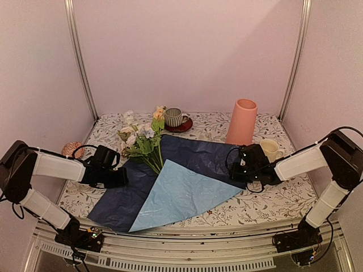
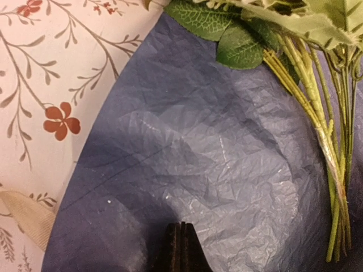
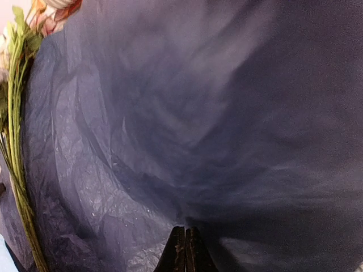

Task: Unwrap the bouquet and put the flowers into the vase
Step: Adjust the 1/4-folded wrapping paper at the center of the board.

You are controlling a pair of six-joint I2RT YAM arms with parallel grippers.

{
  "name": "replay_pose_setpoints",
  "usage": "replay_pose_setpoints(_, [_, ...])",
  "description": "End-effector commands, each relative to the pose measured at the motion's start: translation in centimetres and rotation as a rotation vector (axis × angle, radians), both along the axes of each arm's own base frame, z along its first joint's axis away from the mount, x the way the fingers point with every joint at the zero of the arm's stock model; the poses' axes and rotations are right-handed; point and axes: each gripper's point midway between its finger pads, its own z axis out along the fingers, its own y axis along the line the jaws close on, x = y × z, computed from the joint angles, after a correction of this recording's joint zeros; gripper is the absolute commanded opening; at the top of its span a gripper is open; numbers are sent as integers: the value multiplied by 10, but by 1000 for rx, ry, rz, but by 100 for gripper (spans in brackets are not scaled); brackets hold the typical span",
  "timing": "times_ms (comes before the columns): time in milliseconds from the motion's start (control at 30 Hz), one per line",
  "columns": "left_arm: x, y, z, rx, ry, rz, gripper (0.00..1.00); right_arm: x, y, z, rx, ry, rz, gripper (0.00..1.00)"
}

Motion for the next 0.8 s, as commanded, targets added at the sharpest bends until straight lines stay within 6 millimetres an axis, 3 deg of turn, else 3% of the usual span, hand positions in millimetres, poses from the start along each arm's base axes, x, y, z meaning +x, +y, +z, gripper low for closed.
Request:
replay_pose_setpoints(0, [-7, 9, -1, 24, 11, -6, 0, 10, -20, 21, -14, -82, -105, 2])
replay_pose_setpoints(167, [-3, -11, 29, -65, -69, -90, 0, 11, -20, 43, 13, -145, -99, 2])
replay_pose_setpoints(433, [-14, -46, 77, -94, -142, -273, 5, 12, 23, 85, 69, -254, 175, 2])
replay_pose_setpoints(767, [-44, -87, 89, -214, -158, -460, 5, 3, 61, 109, 182, -303, 351, 2])
